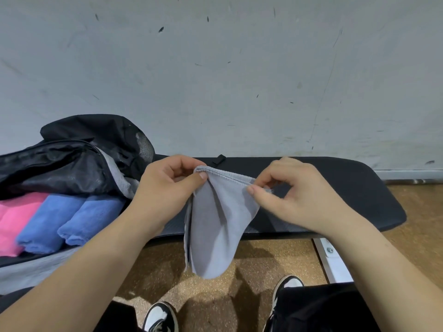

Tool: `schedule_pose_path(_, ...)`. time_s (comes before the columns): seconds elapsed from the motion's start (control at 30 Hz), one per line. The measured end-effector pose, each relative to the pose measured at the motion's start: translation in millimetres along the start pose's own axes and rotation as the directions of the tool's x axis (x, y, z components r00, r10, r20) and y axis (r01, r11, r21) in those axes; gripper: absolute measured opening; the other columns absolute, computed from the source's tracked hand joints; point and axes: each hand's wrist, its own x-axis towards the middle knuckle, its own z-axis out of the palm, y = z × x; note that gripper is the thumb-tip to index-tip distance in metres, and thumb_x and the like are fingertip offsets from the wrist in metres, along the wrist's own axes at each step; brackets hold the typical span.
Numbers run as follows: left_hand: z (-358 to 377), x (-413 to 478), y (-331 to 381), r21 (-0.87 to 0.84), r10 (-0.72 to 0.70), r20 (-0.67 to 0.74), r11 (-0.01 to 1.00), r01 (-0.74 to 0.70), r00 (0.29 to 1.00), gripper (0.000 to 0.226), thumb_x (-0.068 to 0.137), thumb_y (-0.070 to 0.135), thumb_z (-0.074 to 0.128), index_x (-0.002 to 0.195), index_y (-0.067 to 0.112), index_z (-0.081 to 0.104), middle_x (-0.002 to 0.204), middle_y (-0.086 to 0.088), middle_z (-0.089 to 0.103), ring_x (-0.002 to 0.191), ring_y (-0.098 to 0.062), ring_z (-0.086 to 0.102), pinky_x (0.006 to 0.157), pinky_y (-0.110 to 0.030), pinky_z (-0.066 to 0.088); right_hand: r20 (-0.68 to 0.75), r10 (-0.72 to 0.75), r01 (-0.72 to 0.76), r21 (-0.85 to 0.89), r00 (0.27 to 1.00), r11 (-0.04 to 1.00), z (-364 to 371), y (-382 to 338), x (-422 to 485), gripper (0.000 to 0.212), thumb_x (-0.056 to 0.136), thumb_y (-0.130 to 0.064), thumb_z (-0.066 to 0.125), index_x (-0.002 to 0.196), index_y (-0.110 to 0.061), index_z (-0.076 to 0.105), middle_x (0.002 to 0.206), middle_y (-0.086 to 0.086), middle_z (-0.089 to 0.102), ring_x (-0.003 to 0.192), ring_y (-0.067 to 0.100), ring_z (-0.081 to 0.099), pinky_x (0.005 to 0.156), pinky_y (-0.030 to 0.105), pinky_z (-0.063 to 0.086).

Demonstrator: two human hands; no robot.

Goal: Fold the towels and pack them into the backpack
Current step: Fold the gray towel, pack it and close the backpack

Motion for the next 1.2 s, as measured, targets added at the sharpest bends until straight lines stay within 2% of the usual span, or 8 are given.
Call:
schedule_pose_path(0.13, 0, -7, 4, 0.013, 0.03, 0.215, 0.999, -0.033, 0.976, 0.013, 0.097, 0.0, 0.067, 0.101, 0.009, 0.075, 0.091, -0.005, 0.079, 0.084, -0.011, 0.071, 0.077, -0.021, 0.056, -0.036, 0.242, -0.241, 0.011, 0.97, 0.97, 3, 12, 3, 0.029, 0.082, -0.044, 0.083, 0.108, -0.034, 0.075, 0.085, -0.012, 0.062, 0.087, 0.001, 0.058, 0.073, 0.008, 0.041)
schedule_pose_path(0.33, -6, -13, 12, -0.084, 0.023, 0.309, 0.996, 0.003, 0.951, 0.008, 0.098, 0.004, 0.068, 0.101, 0.009, 0.073, 0.087, -0.008, 0.074, 0.082, -0.019, 0.065, 0.074, -0.031, 0.052, 0.072, 0.293, -0.301, 0.293, 0.953, 0.907, -3, -3, -4, 0.017, 0.089, -0.031, 0.079, 0.082, -0.021, 0.068, 0.109, -0.008, 0.062, 0.101, 0.0, 0.06, 0.084, 0.013, 0.044)
schedule_pose_path(0.47, -16, -15, 21, -0.223, -0.034, 0.429, 0.964, 0.142, 0.903, 0.012, 0.091, 0.016, 0.067, 0.1, 0.019, 0.075, 0.089, -0.007, 0.073, 0.079, -0.017, 0.067, 0.067, -0.028, 0.056, 0.142, 0.301, -0.32, 0.641, 0.943, 0.698, -11, -19, -7, 0.029, 0.086, -0.035, 0.077, 0.084, -0.01, 0.063, 0.071, -0.005, 0.066, 0.063, 0.009, 0.059, 0.056, 0.023, 0.048)
schedule_pose_path(0.63, -11, 0, 17, -0.121, -0.135, 0.336, 0.975, 0.185, 0.932, 0.009, 0.101, 0.012, 0.062, 0.106, 0.011, 0.07, 0.095, -0.012, 0.075, 0.085, -0.021, 0.07, 0.073, -0.033, 0.063, 0.269, 0.472, -0.482, 0.77, 0.84, 0.419, -2, -7, 4, 0.032, 0.085, -0.024, 0.081, 0.1, 0.003, 0.071, 0.089, 0.013, 0.078, 0.076, 0.022, 0.073, 0.065, 0.031, 0.058)
schedule_pose_path(0.77, 1, 26, -2, 0.216, -0.068, 0.131, 0.976, 0.039, 0.989, 0.012, 0.103, 0.012, 0.062, 0.103, 0.017, 0.073, 0.092, 0.0, 0.08, 0.082, -0.014, 0.068, 0.08, -0.034, 0.057, 0.273, 0.564, -0.57, 0.682, 0.779, 0.458, 9, 25, 21, 0.008, 0.091, -0.007, 0.077, 0.097, -0.003, 0.075, 0.085, 0.009, 0.079, 0.077, 0.019, 0.071, 0.068, 0.03, 0.056)
schedule_pose_path(0.9, 12, 60, -18, 0.458, 0.091, 0.023, 0.884, -0.091, 0.996, 0.015, 0.096, 0.015, 0.066, 0.094, 0.026, 0.077, 0.084, 0.007, 0.077, 0.076, -0.012, 0.07, 0.078, -0.028, 0.055, -0.034, 0.614, -0.524, 0.484, 0.789, 0.7, 29, 47, 44, 0.008, 0.084, -0.013, 0.084, 0.089, -0.017, 0.079, 0.085, 0.006, 0.078, 0.074, 0.013, 0.067, 0.07, 0.031, 0.057)
schedule_pose_path(1.03, 23, 86, -26, 0.339, 0.026, -0.113, 0.941, 0.014, 0.993, 0.022, 0.097, 0.011, 0.064, 0.09, 0.028, 0.075, 0.073, 0.008, 0.072, 0.066, -0.019, 0.075, 0.07, -0.039, 0.064, -0.061, 0.653, -0.522, 0.547, 0.755, 0.655, 45, 56, 68, 0.012, 0.086, -0.009, 0.08, 0.083, -0.019, 0.075, 0.071, 0.002, 0.071, 0.057, 0.017, 0.065, 0.052, 0.031, 0.054)
schedule_pose_path(1.2, 33, 112, -41, 0.303, 0.012, -0.152, 0.952, 0.035, 0.988, 0.025, 0.095, 0.013, 0.063, 0.085, 0.034, 0.071, 0.089, 0.006, 0.076, 0.089, -0.024, 0.076, 0.089, -0.049, 0.062, -0.122, 0.634, -0.489, 0.532, 0.763, 0.691, 58, 75, 90, 0.012, 0.081, -0.012, 0.077, 0.08, -0.025, 0.077, 0.075, -0.004, 0.077, 0.073, 0.019, 0.072, 0.078, 0.043, 0.062)
